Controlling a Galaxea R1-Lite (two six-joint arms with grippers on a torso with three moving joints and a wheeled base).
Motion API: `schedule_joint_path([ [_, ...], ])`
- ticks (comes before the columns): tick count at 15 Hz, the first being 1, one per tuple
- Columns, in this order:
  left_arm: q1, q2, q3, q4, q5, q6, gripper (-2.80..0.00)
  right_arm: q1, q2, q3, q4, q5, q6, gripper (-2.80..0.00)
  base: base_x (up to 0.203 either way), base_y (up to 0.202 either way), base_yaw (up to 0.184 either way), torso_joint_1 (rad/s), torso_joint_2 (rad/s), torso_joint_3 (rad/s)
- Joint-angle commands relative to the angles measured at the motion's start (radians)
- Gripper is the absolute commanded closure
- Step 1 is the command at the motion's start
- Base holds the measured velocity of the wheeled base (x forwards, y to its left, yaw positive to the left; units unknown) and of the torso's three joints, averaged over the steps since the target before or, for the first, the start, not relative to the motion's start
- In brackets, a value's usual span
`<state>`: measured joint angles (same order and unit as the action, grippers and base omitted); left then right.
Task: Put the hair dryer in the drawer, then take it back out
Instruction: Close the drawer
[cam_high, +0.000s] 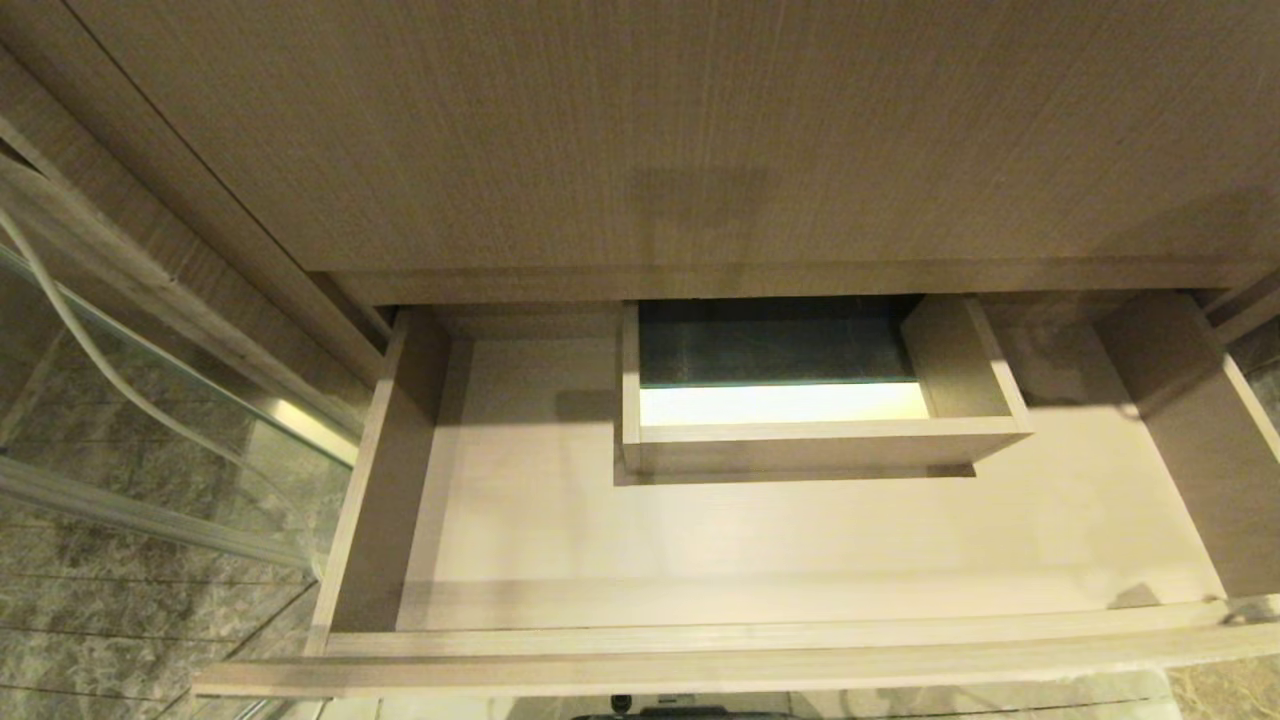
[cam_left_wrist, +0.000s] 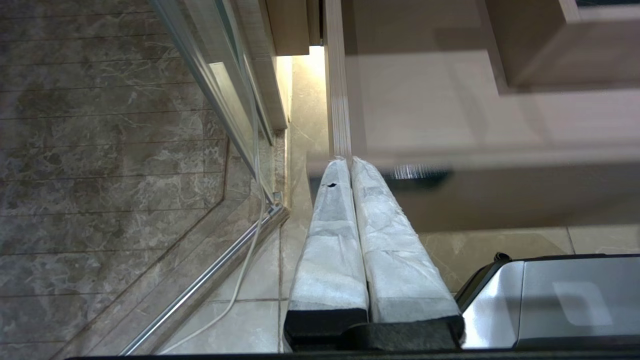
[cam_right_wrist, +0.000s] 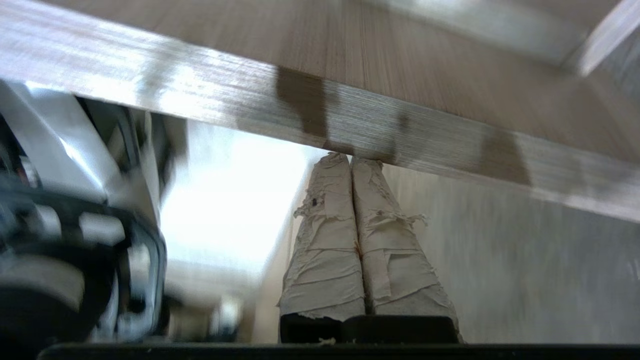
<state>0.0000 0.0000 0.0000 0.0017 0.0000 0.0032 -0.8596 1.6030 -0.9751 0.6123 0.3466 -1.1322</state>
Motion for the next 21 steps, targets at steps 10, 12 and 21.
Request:
schedule_joint_path([
  [10, 0.000, 0.000, 0.001, 0.000, 0.000, 0.000, 0.00, 0.005, 0.017, -0.066, -0.388, 0.502, 0.181, 0.00, 0.000, 0.000, 0.000, 0.000, 0.00, 0.000],
  [12, 0.000, 0.000, 0.000, 0.000, 0.000, 0.001, 0.00, 0.003, 0.004, -0.063, -0.387, 0.502, 0.182, 0.00, 0.000, 0.000, 0.000, 0.000, 0.00, 0.000],
  [21, 0.000, 0.000, 0.000, 0.000, 0.000, 0.000, 0.00, -0.032, -0.108, -0.020, -0.298, 0.497, 0.203, 0.00, 0.000, 0.000, 0.000, 0.000, 0.00, 0.000],
])
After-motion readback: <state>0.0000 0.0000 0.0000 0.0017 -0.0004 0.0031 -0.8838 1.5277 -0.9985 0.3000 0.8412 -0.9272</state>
